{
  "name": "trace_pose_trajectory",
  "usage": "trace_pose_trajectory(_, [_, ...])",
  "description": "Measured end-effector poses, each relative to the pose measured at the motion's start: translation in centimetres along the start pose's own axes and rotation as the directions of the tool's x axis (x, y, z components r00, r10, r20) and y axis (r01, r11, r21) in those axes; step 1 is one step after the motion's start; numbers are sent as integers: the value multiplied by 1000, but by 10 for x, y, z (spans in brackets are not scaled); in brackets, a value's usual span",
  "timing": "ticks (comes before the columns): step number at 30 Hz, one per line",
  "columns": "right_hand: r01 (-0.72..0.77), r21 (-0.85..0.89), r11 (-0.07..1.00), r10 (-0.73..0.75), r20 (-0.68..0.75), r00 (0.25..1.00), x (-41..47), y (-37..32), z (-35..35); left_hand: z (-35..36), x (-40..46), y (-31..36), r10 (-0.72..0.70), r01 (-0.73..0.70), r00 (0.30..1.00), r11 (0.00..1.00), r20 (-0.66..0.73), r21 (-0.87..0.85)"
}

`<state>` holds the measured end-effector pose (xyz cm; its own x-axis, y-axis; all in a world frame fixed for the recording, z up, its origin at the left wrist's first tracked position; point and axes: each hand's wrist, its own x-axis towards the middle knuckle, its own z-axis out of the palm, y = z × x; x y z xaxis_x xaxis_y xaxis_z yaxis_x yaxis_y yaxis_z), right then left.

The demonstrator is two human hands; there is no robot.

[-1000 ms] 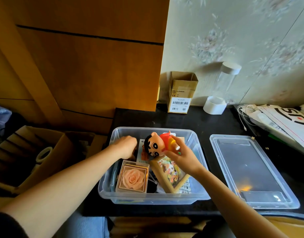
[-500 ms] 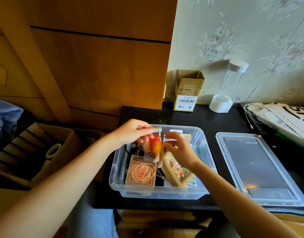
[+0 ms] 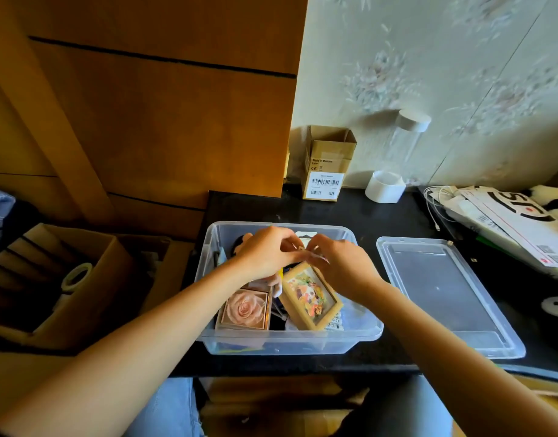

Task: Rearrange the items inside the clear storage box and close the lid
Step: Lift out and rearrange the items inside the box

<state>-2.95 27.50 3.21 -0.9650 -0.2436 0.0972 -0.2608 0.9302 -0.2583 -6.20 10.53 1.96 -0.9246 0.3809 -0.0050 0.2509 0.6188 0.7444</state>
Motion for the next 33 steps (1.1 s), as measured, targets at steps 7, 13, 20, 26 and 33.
trace_pose_trajectory(7, [-50, -176, 983, 104, 312, 944, -20, 26, 0, 27, 4, 6, 0, -122, 988, 616, 155, 778])
trace_pose_trajectory(13, [7, -216, 976, 75, 371, 926, -27, 30, 7, 40, 13, 9, -156, -25, 976, 615, 152, 788])
trace_pose_trajectory(20, [6, -241, 970, 90, 384, 919, -28, 29, 7, 54, 26, 16, -374, 69, 905, 601, 204, 796])
trace_pose_trajectory(26, [88, -370, 925, 96, 452, 887, -34, 26, 2, 33, 32, 30, -200, 92, 962, 879, 187, 467])
trace_pose_trajectory(33, [268, -520, 811, 85, 557, 826, -22, 12, 13, 6, 19, 25, 97, -110, 994, 933, 55, 342])
